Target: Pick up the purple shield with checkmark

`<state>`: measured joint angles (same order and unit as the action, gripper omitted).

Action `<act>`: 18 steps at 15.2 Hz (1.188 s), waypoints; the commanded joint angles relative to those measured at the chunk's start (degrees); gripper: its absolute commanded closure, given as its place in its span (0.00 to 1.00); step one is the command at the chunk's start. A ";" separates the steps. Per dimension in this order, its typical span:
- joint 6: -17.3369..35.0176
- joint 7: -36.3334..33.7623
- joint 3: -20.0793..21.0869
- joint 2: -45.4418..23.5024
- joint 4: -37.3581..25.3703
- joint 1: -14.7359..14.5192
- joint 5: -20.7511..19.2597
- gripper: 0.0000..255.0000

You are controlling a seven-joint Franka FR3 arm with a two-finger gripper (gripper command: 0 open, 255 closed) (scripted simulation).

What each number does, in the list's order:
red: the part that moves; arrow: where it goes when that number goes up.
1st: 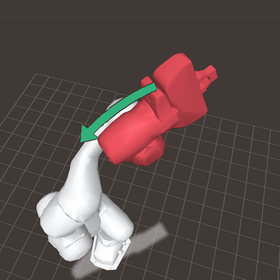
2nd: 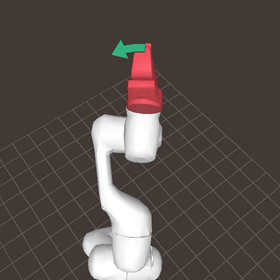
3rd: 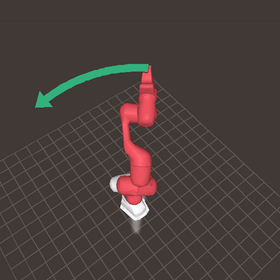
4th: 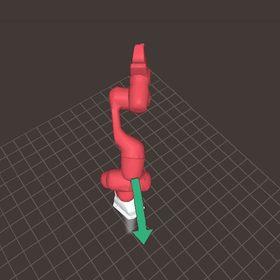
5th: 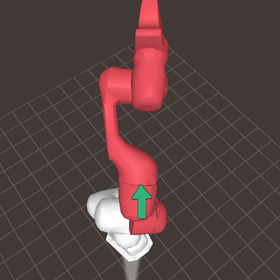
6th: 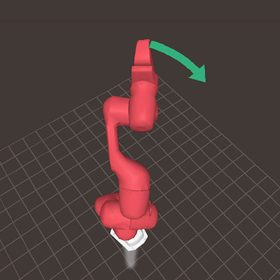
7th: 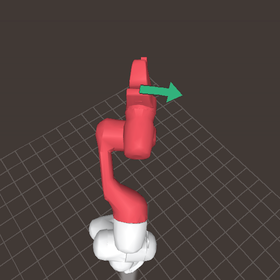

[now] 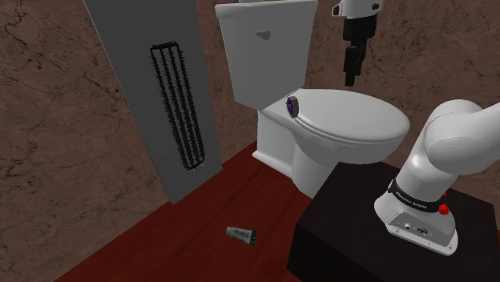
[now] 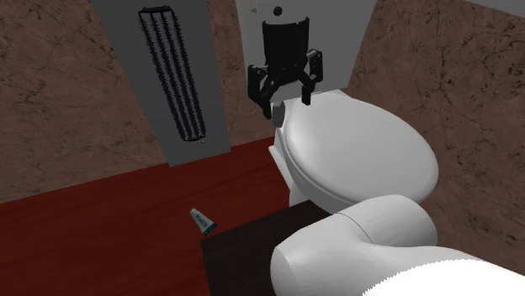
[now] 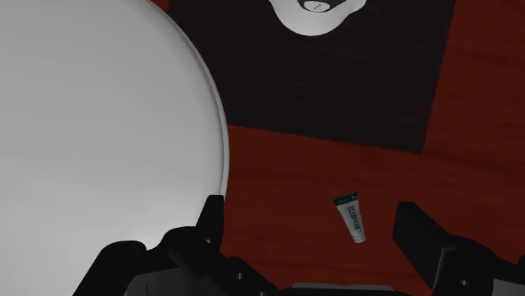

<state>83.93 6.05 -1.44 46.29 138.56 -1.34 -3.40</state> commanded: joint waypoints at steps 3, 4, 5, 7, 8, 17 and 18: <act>3.96 -3.52 0.70 -3.49 0.18 1.12 0.43 0.00; 5.89 -5.25 1.02 -5.32 0.15 1.70 0.59 0.00; 7.78 -6.97 1.31 -7.19 0.02 2.27 0.72 0.00; 11.44 -10.38 1.82 -11.06 -0.48 3.40 0.86 0.00; 13.19 -12.07 2.02 -13.04 -0.85 3.96 0.87 0.00; 26.28 -26.83 2.60 -31.29 -7.34 8.89 -0.28 0.00; 27.41 -28.41 2.50 -33.30 -8.36 9.38 -0.51 0.00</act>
<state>109.59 -20.82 1.30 15.42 131.11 7.38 -3.57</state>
